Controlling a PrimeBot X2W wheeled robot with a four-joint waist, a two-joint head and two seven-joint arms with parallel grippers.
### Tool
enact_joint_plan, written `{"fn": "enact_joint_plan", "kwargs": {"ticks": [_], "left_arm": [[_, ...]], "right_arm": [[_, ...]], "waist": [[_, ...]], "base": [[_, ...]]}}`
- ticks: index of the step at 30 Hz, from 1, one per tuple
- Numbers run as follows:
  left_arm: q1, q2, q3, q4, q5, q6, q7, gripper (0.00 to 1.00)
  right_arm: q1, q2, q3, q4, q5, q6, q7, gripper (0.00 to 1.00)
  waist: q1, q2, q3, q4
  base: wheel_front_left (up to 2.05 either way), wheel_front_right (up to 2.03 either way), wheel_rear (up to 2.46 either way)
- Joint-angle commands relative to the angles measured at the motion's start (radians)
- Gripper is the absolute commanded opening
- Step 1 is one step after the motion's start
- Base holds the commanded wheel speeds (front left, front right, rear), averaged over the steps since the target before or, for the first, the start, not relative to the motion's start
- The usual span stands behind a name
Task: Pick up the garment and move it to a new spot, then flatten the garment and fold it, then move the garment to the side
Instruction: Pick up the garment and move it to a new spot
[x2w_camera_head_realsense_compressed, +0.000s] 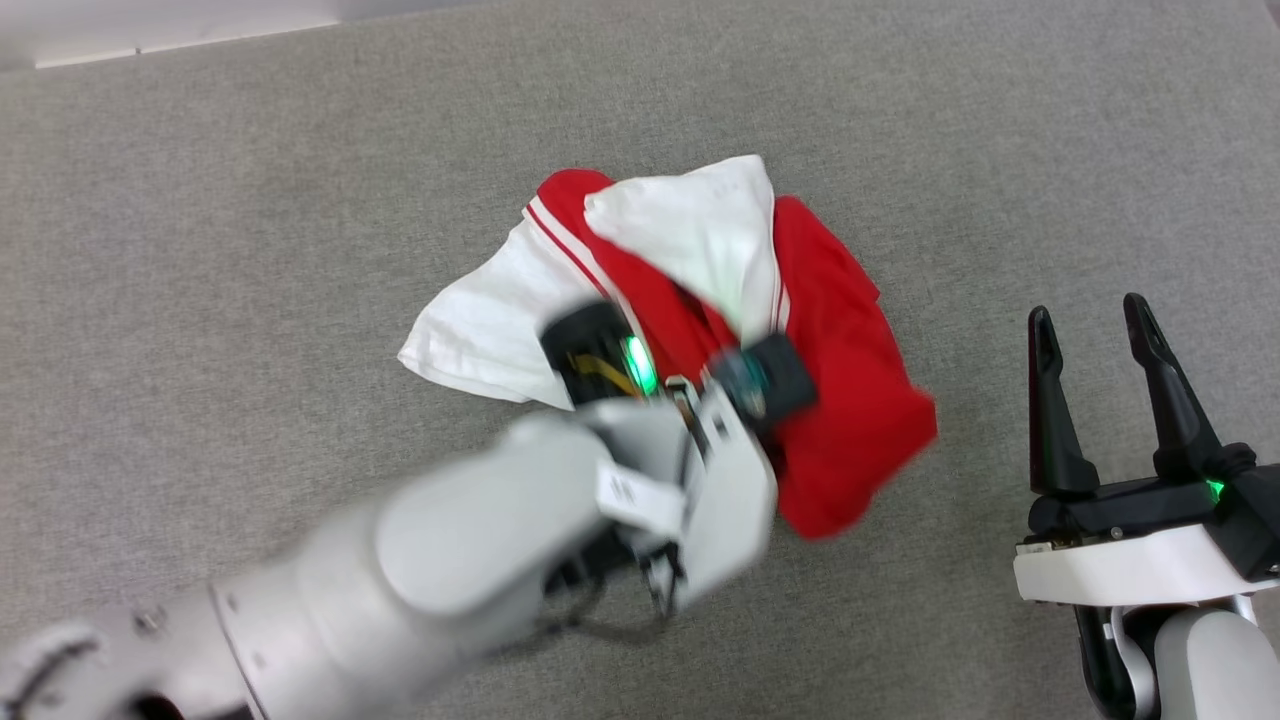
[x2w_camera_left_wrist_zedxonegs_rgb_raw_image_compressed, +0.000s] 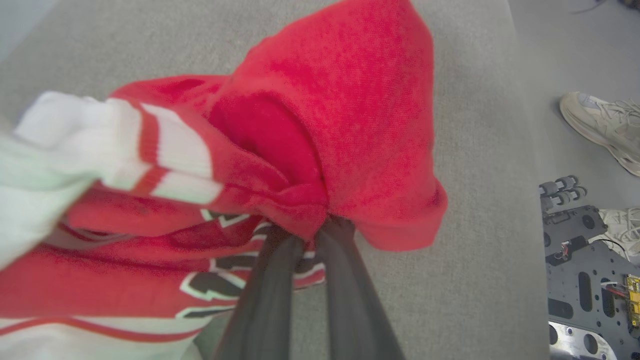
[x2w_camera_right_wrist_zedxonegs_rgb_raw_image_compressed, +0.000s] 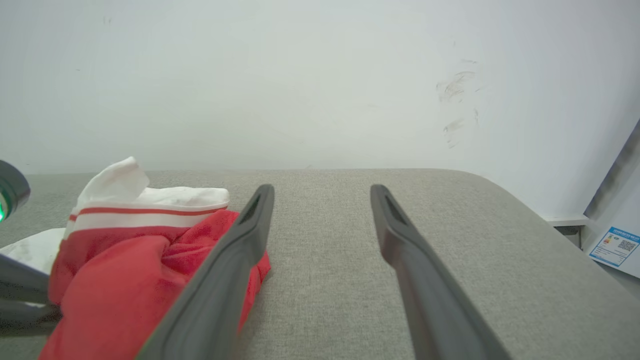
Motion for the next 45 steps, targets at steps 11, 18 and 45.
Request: {"fn": "enact_joint_plan", "kwargs": {"ticks": [11, 18, 45], "left_arm": [[0.138, -0.056, -0.001, 0.011, 0.086, 0.001, -0.015, 0.40], [0.115, -0.092, 0.036, 0.078, 0.095, 0.012, -0.267, 1.00], [0.645, 0.101, 0.701, -0.193, 0.346, 0.561, -0.610, 1.00]], "right_arm": [[0.010, 0.002, -0.012, 0.016, -0.002, -0.001, -0.002, 1.00], [0.048, 0.001, -0.023, 0.030, -0.014, -0.001, -0.002, 1.00], [0.128, 0.001, -0.052, 0.031, -0.037, -0.001, -0.002, 1.00]], "waist": [[0.0000, 0.0000, -0.029, 0.035], [0.0000, 0.0000, -0.119, 0.087], [0.0000, 0.0000, -0.241, 0.186]], "base": [[0.00, 0.00, 0.00], [0.00, 0.00, 0.00], [0.00, 0.00, 0.00]]}}
